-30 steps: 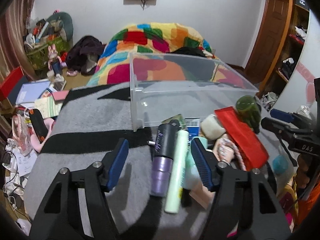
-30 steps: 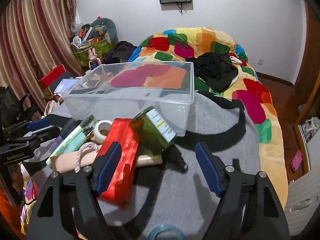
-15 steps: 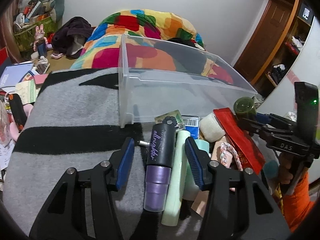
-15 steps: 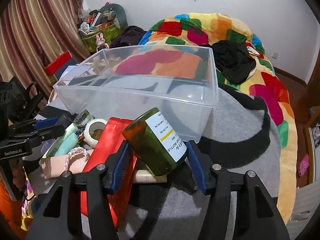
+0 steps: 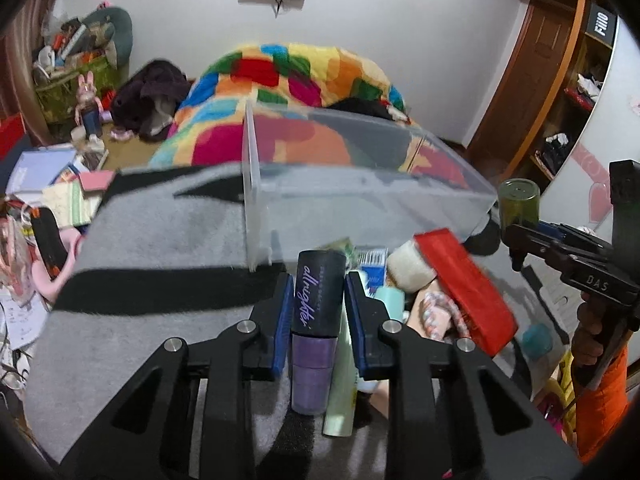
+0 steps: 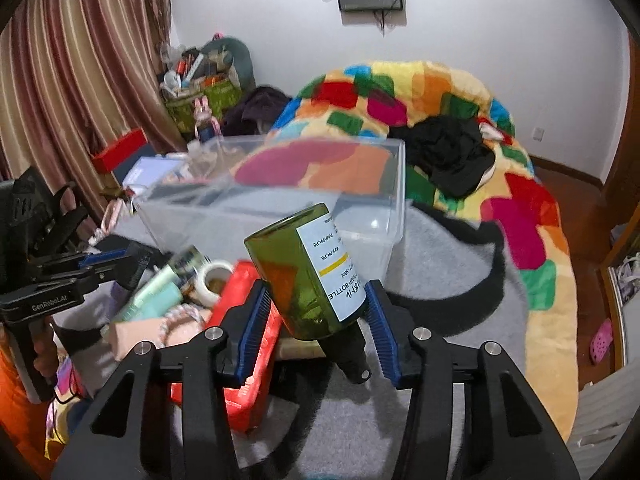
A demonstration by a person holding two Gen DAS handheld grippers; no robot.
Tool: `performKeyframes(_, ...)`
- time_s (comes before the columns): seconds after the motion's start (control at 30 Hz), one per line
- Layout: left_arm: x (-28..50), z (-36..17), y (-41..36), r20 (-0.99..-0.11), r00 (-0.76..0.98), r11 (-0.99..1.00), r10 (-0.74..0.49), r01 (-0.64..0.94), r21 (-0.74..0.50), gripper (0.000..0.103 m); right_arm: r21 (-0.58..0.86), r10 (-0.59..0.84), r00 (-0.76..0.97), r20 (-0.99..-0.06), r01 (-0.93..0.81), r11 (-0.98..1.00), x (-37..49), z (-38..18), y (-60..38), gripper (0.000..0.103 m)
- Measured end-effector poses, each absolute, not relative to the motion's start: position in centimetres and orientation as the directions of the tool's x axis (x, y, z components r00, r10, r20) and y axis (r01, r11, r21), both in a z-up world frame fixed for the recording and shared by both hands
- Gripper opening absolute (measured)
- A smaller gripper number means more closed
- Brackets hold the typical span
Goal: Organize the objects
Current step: 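Grasp the green bottle with the right tool while the left tool grasps the purple tube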
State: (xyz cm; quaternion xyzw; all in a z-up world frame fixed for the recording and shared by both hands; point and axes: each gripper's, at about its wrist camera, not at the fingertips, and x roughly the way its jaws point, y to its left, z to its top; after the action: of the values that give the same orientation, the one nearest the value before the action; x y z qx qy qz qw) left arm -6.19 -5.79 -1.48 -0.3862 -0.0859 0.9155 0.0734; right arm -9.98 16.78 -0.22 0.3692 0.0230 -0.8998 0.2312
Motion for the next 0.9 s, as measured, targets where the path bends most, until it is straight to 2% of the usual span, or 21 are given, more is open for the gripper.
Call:
performKeyframes(0.3, -6.9, 3.4, -6.0, -0.601, -0.779, -0.979, 0.176, -0.073, -0.192, 0.024, 0.093, -0.391, -0.717, -0.576, 0.418, -0.904, -10.2, 4.6, 16.9, 0.045)
performKeyframes(0.67, -10.2, 6.9, -6.4, -0.528, -0.843, -0.988, 0.104, -0.024, -0.155, 0.024, 0.019, -0.327, -0.748, -0.577, 0.389, -0.921, -15.6, 5.5, 14.8, 0.045)
performKeyframes(0.77, -11.6, 6.4, -6.4, -0.534, -0.844, -0.994, 0.048, 0.012, -0.108, 0.024, -0.007, -0.325, -0.737, -0.592, 0.409, -0.913, -16.5, 5.0, 13.5, 0.045)
performKeyframes(0.9, -13.6, 4.1, -6.4, -0.589, -0.808, -0.996, 0.032, 0.024, -0.088, 0.024, -0.054, -0.300, -0.709, -0.638, 0.430, -0.901, -18.0, 3.3, 11.8, 0.045)
